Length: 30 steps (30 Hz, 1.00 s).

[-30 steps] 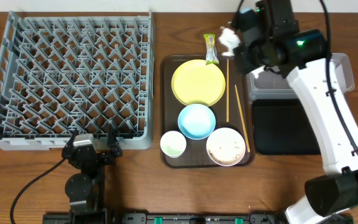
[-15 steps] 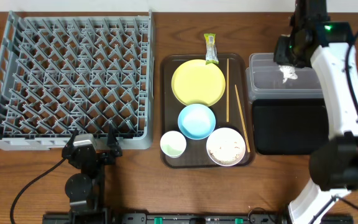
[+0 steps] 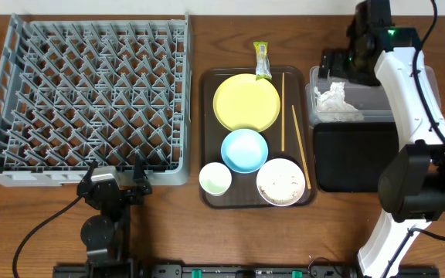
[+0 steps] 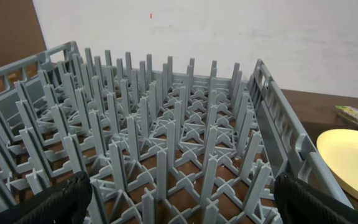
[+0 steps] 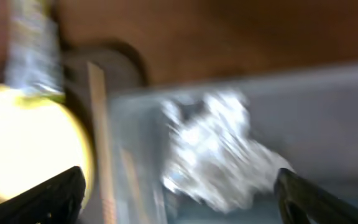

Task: Sort waste into correct bins and load items into the dishwasher
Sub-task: 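Return the right gripper to the plate and grasp the wrapper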

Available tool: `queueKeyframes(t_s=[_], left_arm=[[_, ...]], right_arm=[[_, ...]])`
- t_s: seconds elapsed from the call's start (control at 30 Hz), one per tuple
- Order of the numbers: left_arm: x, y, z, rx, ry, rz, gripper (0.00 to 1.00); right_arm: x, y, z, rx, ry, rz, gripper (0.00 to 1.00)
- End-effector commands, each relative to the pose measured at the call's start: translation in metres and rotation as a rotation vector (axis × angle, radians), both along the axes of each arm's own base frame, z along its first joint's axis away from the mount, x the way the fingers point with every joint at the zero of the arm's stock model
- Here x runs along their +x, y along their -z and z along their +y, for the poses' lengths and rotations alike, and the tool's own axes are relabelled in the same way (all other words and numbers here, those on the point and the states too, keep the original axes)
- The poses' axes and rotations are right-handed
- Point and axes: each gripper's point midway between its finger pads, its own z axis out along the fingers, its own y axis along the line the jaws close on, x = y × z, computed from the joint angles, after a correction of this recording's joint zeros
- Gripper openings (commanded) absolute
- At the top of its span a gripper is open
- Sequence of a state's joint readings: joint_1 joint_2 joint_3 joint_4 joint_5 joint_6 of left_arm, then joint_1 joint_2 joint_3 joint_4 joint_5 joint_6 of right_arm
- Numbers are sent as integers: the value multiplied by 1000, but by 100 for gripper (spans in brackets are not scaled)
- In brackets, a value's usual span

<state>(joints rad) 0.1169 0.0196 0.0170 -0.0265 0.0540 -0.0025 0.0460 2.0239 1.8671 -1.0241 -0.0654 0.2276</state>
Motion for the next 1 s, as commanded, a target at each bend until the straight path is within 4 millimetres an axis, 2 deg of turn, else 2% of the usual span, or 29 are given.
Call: queueKeyframes(t_s=[0.0, 0.07, 0.13, 0.17, 0.23, 0.43, 0.57, 0.73, 0.8, 0.97], left_arm=[[-1, 16, 0, -1, 3, 51, 94], [-1, 16, 0, -1, 3, 51, 94], [-1, 16, 0, -1, 3, 51, 94], [-1, 16, 0, -1, 3, 51, 94], [-1, 16, 0, -1, 3, 51, 94], [-1, 16, 0, -1, 3, 51, 95], [-1, 16, 0, -1, 3, 51, 94], [-1, 16, 0, -1, 3, 51, 94], [-1, 16, 0, -1, 3, 51, 94], [-1, 16, 0, -1, 3, 51, 94]], right_arm=[[18, -75, 57, 197, -164, -218, 93], [27, -83, 81, 200, -206, -279, 92], [36, -80, 105, 135, -230, -324, 91], [42, -73, 120, 80, -239, -345, 89], [49, -60, 139, 10, -226, -364, 86], [63, -3, 174, -78, -232, -347, 82], [67, 31, 180, -95, -233, -306, 79], [68, 67, 175, -123, -217, -250, 79], [69, 77, 172, -133, -214, -233, 78], [71, 95, 162, -186, -189, -217, 67]])
